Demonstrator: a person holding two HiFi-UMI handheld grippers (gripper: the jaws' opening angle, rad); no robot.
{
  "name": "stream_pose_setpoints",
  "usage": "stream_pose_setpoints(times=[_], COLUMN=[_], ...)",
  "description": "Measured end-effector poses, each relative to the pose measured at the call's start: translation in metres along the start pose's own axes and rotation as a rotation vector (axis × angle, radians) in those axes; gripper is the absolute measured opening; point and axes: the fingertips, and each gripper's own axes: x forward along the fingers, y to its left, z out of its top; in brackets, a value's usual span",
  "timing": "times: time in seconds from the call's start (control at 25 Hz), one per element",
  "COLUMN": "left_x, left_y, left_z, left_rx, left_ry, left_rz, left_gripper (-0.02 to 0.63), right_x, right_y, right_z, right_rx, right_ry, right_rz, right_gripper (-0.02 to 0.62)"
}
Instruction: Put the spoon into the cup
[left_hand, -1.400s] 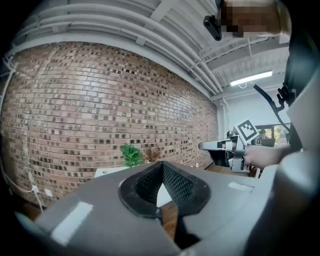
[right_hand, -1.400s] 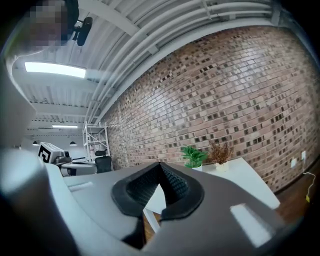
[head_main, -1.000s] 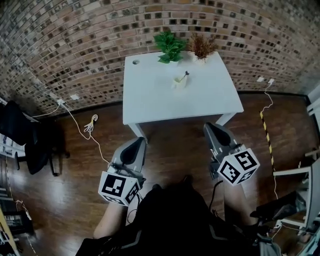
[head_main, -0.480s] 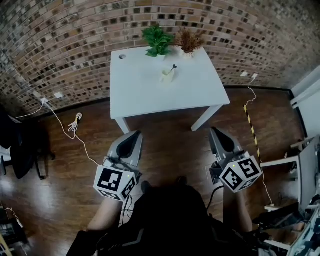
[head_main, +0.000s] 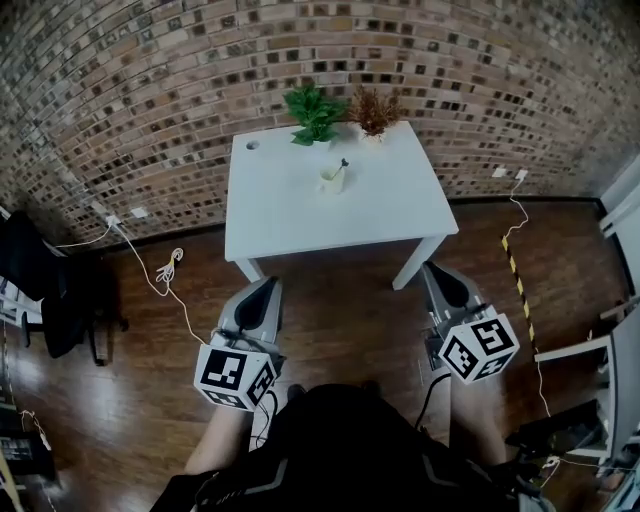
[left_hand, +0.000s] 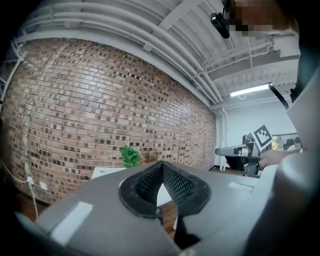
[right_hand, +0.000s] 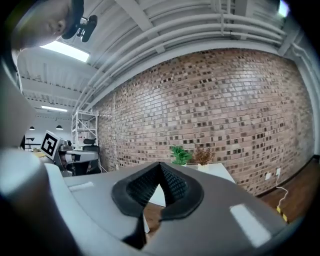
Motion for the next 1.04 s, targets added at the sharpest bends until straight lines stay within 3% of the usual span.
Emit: stream_pose_setpoints(times=[0.28,0.72,1.04], left_x=[0.003,0.013,0.008], left_y=[-0.012,-0.039,-0.030], left_z=[0.005,0.005,-0.002], left_rx=[0.012,0.026,0.021], left_ry=[-0.002,0.008,0.021], left_rz=[0.054,0.014,0.024], left_gripper=[-0.006,-0.006,-0.006], right_x=[-0.002,-0.003,-0.001], right_y=[-0.013,-0.016,-0.007], right_z=[0.002,0.011,0.010], right_rx=[-0.020,-0.026,-0.016], right_ry=[0.003,-0.010,-0.018], right_rz=[0.046,0.076,0.079], right_gripper=[0.006,0.005,0.006])
